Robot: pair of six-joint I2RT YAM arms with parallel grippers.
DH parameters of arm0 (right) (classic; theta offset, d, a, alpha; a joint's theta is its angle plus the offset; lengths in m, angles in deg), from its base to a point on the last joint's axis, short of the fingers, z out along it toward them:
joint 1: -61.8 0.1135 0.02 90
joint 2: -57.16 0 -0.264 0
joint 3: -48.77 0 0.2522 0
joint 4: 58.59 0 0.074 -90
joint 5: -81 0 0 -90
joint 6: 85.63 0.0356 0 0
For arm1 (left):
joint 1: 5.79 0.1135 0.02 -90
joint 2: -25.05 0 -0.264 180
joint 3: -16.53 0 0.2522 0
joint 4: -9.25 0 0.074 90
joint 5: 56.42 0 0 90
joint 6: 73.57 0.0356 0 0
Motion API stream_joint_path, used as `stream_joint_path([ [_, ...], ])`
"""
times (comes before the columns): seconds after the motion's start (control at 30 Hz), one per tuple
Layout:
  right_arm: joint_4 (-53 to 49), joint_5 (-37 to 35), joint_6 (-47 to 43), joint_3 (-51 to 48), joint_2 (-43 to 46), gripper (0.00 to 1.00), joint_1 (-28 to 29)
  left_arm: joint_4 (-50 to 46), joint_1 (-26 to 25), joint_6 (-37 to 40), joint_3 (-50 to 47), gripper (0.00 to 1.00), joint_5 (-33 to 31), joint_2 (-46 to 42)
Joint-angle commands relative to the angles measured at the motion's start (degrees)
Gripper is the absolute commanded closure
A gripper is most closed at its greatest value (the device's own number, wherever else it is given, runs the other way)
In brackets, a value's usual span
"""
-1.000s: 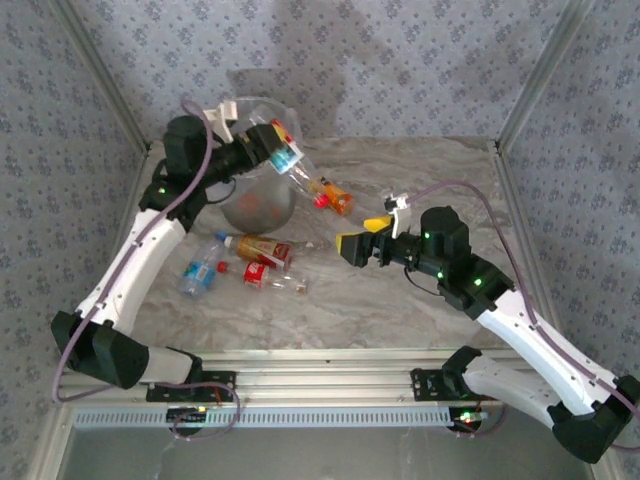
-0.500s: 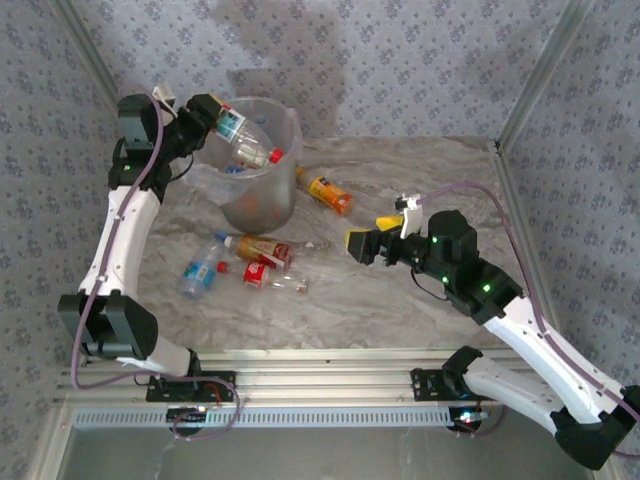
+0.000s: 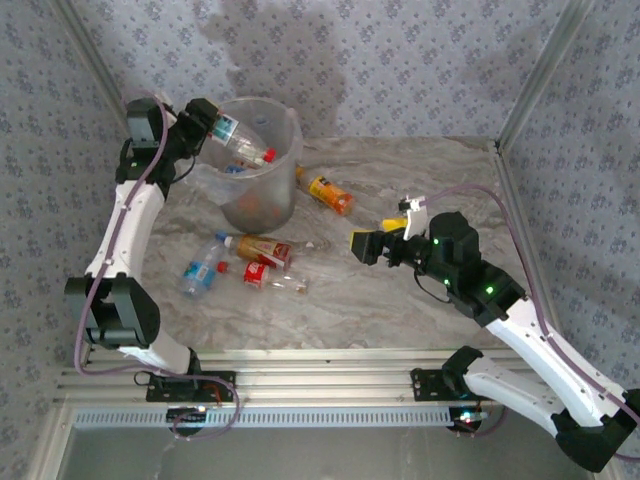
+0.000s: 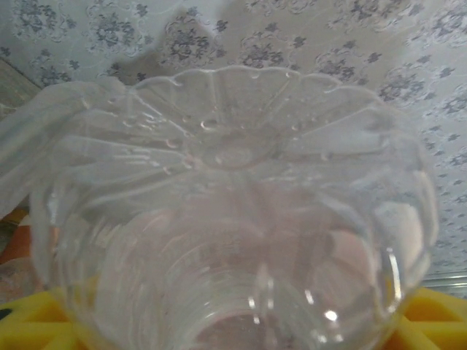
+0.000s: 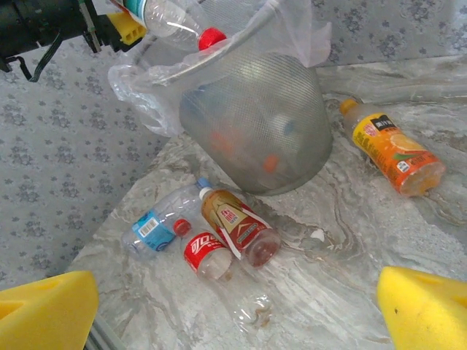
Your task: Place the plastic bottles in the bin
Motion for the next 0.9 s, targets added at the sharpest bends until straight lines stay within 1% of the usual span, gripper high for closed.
stream_joint_path([
  [0.0,-1.2,-2.3,-0.9,1.1,0.5,0.00,-0.4,-0.1,0.0,1.6,0.0,0.26,-1.0,0.0],
  [0.07,-1.3,-2.8,-1.1,1.1,0.4,0.00,-0.4,-1.3,-0.1,2.6,0.5,0.19,-1.2,0.0],
  [0.17,-1.6,-3.3,-1.1,1.1,0.0,0.00,-0.3,-3.6,-0.1,4.8,1.4,0.15,-2.1,-0.5],
  [0.47,-2.3,-4.3,-1.3,1.2,-1.1,0.00,-0.3,-10.3,-0.1,13.3,4.0,0.05,-6.8,-5.7],
  [0.57,-3.4,-4.4,-1.1,1.7,-1.9,0.00,-0.4,-12.7,-0.1,16.9,5.0,0.00,-6.7,-7.8],
  [0.6,-4.0,-4.6,-1.0,2.0,-2.4,0.00,-0.4,-13.6,-0.1,18.3,5.3,0.00,-6.4,-8.6],
  [0.63,-4.5,-4.6,-1.0,2.3,-2.8,0.00,-0.6,-14.4,-0.1,19.3,5.2,0.00,-5.8,-9.3],
  [0.77,-4.7,-3.7,-2.2,1.8,-4.5,0.00,-0.5,-15.7,-0.1,25.4,1.9,0.00,1.6,-13.7],
  [0.87,-5.7,-2.5,-3.6,1.7,-6.8,0.05,-0.8,-15.7,-0.8,30.1,-2.8,0.00,8.3,-18.0],
])
